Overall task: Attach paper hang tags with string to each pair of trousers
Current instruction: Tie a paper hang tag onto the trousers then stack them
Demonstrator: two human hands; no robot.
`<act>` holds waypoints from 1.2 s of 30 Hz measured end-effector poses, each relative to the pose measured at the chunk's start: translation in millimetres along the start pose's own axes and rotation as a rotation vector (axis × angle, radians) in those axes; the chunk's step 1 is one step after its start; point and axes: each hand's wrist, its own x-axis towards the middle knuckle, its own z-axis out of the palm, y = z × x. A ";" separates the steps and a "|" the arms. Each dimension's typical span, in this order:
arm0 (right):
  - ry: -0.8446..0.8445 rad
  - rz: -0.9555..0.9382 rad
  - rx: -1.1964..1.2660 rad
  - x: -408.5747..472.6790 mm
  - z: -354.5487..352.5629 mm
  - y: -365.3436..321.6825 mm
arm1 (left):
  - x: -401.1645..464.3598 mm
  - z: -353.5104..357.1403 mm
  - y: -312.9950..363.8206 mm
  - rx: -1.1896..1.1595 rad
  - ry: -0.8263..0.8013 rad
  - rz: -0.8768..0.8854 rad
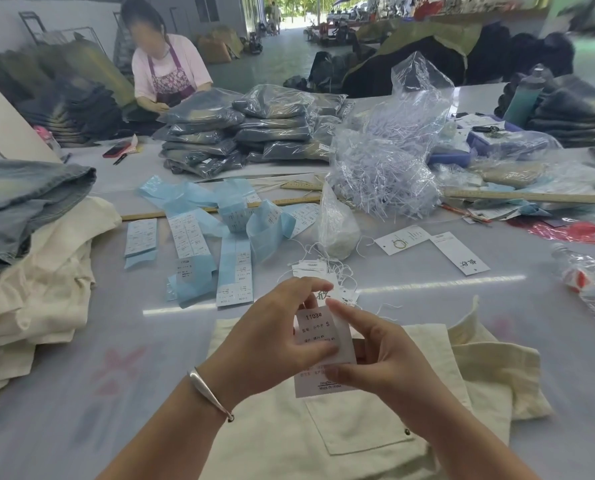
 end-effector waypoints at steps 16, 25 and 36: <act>0.115 -0.139 0.139 -1.6 8.3 2.3 | -10.9 29.4 -2.4 -0.540 0.160 -0.482; 0.249 -0.112 0.375 -1.5 15.6 -3.3 | -15.8 35.3 8.6 -0.897 0.086 -0.367; 0.330 -0.171 0.280 6.5 15.0 -12.3 | -16.3 34.0 2.5 -0.802 0.000 -0.277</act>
